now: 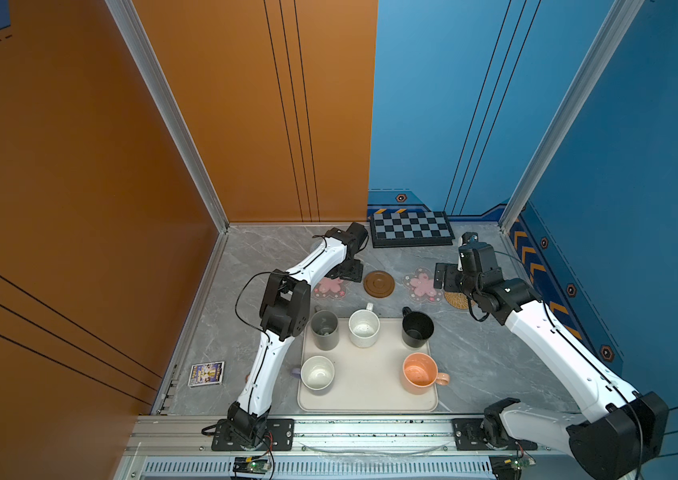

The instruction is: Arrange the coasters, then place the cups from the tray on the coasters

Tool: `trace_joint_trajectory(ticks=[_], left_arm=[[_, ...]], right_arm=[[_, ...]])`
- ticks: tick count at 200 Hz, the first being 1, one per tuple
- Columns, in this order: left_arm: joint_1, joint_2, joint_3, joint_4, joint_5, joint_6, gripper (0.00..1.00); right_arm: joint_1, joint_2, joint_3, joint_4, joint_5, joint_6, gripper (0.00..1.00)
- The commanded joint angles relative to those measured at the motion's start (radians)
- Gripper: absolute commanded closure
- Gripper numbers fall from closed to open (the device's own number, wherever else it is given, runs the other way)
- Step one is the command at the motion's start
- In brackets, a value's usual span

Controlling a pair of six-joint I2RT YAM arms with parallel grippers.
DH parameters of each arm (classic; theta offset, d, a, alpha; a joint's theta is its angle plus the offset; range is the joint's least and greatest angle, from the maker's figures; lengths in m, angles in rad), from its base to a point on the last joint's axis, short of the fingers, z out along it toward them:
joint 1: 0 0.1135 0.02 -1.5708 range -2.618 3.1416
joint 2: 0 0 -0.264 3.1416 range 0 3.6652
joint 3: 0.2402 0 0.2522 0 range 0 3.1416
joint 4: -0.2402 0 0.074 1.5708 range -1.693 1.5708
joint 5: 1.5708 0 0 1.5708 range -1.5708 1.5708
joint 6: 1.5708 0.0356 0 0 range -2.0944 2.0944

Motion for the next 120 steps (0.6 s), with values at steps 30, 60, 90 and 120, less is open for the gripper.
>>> trace_joint_trajectory(ticks=[30, 60, 90, 120], left_arm=[[0.018, 0.035, -0.032, -0.033, -0.006, -0.032, 0.15], [0.006, 0.058, -0.019, -0.034, -0.009, -0.030, 0.15], [0.006, 0.072, -0.040, -0.035, -0.023, -0.042, 0.15], [0.008, 0.074, -0.058, -0.033, -0.052, -0.053, 0.15]], right_arm=[[-0.007, 0.044, 0.014, -0.014, -0.035, 0.042, 0.00], [-0.007, 0.065, 0.020, -0.014, -0.041, 0.051, 0.00], [-0.005, 0.074, 0.026, -0.014, -0.050, 0.056, 0.00], [-0.005, 0.079, 0.024, -0.014, -0.050, 0.063, 0.00]])
